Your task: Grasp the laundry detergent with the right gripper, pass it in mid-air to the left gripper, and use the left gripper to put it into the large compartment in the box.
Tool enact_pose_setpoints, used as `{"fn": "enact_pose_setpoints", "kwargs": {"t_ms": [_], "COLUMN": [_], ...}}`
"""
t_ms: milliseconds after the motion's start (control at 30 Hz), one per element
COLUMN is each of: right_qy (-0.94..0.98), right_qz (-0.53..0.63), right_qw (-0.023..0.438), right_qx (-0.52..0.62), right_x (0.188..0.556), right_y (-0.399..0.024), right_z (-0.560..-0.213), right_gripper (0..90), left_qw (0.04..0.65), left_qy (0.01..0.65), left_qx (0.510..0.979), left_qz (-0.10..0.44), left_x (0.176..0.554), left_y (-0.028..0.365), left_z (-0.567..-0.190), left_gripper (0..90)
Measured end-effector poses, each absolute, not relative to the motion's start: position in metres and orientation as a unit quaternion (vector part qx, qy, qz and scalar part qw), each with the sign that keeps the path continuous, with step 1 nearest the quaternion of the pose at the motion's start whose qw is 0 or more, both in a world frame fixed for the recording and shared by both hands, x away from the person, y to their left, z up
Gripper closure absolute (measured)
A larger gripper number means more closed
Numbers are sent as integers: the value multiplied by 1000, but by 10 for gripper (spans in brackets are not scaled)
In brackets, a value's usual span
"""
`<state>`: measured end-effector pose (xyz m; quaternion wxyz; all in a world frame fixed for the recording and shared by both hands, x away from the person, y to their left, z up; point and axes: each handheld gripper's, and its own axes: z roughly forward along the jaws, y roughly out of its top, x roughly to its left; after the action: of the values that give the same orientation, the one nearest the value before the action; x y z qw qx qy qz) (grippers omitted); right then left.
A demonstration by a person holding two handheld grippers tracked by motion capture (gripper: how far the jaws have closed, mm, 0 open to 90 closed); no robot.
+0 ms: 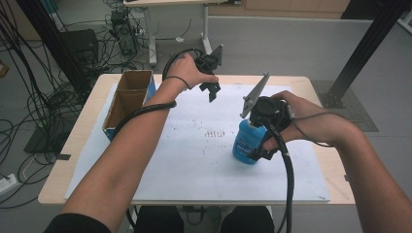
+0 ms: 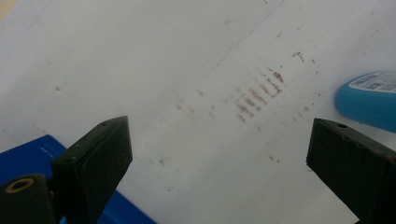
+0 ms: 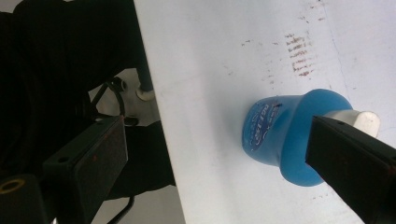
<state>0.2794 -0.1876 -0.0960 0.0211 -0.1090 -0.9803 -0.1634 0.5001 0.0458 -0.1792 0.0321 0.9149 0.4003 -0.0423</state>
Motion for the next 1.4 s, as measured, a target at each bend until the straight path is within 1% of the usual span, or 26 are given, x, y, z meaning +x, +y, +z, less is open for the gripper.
{"fn": "enact_pose_setpoints", "kwargs": {"t_ms": [400,467,700,1100,1400], "right_qy": [-980,-980,-978,-965,-952], "right_qz": [-164,-163,-166,-197,-222], "right_qw": [16,14,14,3,-9], "right_qx": [-109,-112,-125,-173,-213], "right_x": [280,281,281,272,260], "right_y": [-190,-192,-203,-244,-277], "right_z": [-96,-97,-102,-117,-130], "right_gripper": [57,57,57,54,52], "left_qw": [33,40,35,37,38], "left_qy": [400,404,402,405,414], "left_qx": [914,913,914,912,908], "left_qz": [-49,-51,-52,-55,-57], "left_x": [503,503,504,501,501], "left_y": [50,53,51,56,62], "left_z": [-181,-181,-183,-183,-184], "left_gripper": [72,73,72,71,70]}}
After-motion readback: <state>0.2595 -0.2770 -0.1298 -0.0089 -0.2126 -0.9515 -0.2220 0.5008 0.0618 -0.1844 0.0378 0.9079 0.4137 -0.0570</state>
